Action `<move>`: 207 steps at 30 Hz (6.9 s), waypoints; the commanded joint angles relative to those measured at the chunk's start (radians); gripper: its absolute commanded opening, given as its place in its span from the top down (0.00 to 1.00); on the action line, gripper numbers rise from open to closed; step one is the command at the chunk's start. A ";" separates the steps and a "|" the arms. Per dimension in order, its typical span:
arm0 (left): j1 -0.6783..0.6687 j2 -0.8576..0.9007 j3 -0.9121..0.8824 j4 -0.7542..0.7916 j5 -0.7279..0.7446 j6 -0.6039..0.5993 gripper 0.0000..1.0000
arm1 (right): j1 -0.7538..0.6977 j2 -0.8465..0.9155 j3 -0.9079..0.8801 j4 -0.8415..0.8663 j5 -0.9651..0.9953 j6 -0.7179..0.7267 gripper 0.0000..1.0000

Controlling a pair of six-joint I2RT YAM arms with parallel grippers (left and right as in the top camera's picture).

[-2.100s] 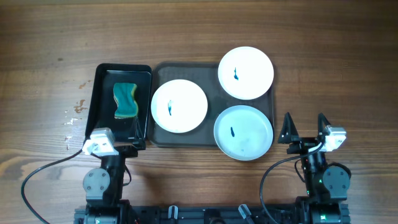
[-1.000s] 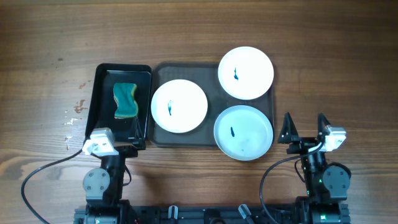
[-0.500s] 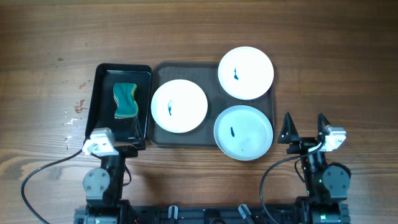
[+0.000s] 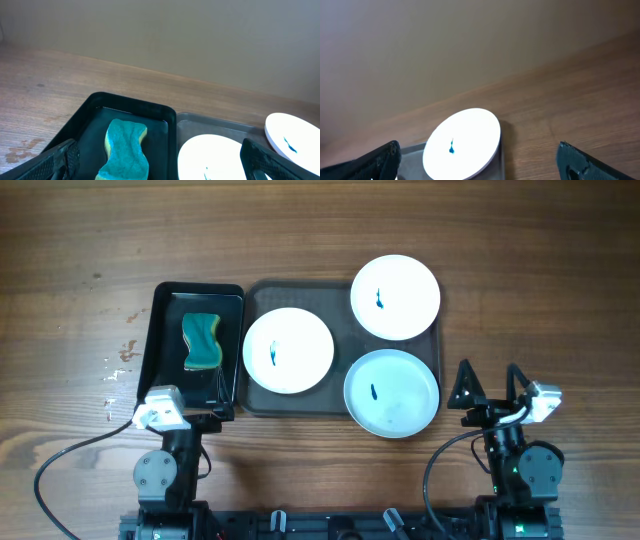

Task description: Clean dirty plates on tray and stack at the side

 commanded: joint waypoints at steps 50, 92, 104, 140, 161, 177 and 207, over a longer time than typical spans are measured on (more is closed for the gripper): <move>0.005 1.148 1.202 -0.951 0.190 0.020 0.00 | 0.005 1.017 0.896 -0.624 -0.301 -0.218 0.00; 0.120 1.506 1.232 -0.929 0.094 -0.150 0.01 | 0.532 2.002 1.469 -0.782 -0.221 0.198 0.71; 0.120 1.526 1.232 -0.896 0.082 -0.150 0.00 | 0.533 2.089 1.468 -0.721 -0.177 0.195 0.83; 0.166 1.846 1.232 -0.743 0.214 0.106 0.49 | 0.539 2.118 1.464 -0.693 -0.173 0.196 0.96; 0.108 1.928 1.232 -0.695 0.097 -0.011 0.79 | 0.539 2.118 1.464 -0.693 -0.174 0.199 0.96; 0.071 1.900 1.371 -0.842 0.098 -0.011 0.96 | 0.539 2.118 1.464 -0.689 -0.174 0.201 0.96; -0.137 1.881 1.541 -0.980 0.175 -0.090 0.96 | 0.539 2.118 1.464 -0.685 -0.174 0.202 0.96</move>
